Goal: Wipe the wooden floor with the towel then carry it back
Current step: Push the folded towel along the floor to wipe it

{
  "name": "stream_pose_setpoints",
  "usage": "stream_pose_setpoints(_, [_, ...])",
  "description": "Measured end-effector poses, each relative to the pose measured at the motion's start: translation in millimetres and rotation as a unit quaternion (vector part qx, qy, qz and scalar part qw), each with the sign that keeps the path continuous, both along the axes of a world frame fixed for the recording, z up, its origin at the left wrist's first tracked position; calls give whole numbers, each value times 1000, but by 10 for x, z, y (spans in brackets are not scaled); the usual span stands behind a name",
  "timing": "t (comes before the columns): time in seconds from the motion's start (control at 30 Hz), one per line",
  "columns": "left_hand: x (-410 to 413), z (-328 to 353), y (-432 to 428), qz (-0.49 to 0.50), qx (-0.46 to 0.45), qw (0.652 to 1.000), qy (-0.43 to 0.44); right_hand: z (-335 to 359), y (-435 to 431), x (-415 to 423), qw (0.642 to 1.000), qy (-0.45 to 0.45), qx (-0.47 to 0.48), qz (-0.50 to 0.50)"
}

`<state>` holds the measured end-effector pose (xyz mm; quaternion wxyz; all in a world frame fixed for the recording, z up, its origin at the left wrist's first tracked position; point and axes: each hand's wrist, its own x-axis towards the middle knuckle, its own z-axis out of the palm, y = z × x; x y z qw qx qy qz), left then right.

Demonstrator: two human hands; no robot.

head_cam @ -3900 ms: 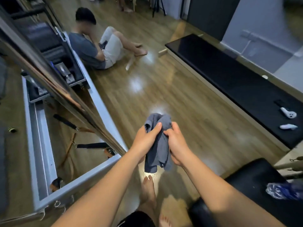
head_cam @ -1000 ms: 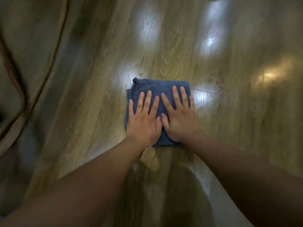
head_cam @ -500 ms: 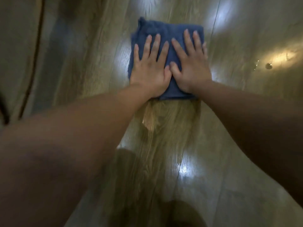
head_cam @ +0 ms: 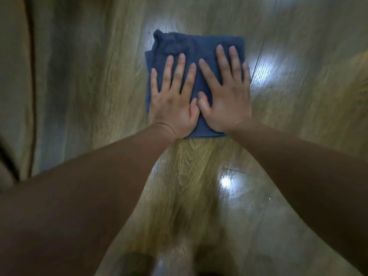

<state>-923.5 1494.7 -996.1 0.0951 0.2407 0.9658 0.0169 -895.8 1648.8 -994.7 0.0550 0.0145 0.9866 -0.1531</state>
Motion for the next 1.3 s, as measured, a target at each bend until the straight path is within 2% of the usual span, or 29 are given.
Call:
stream_pose_setpoints(0.17, [-11, 0, 5, -5, 9, 1000, -2, -20, -3, -31, 1000, -4, -7, -3])
stream_pose_setpoints(0.37, [-9, -5, 0, -15, -24, 1000, 6, -18, -19, 6, 1000, -2, 27, -8])
stream_pose_setpoints(0.5, [98, -25, -82, -38, -21, 999, 13, -23, -133, 287, 998, -12, 12, -58])
stream_pose_setpoints(0.63, [1075, 39, -420, -59, -10, 998, -12, 45, -552, 1327, 996, -25, -9, -82])
stream_pose_setpoints(0.8, [2799, 143, -1222, -113, 27, 991, -67, 118, -1428, 3231, 990, -22, -21, -141])
stream_pose_setpoints(0.9, [3311, 102, -1396, -145, 4, 986, -81, 19, -1606, 3872, 990, -44, -4, -134])
stream_pose_setpoints(1.1, [3005, 50, -919, -108, 9, 992, -66, -26, -1030, 3386, 997, -17, -8, -69])
stream_pose_setpoints(1.2, [2396, 16, -472, -123, 25, 991, -40, 5, -579, 2802, 996, -13, -14, -86])
stream_pose_setpoints(1.3, [1552, -7, 142, -117, 29, 993, -7, 20, -8, 1934, 993, -34, 37, -108])
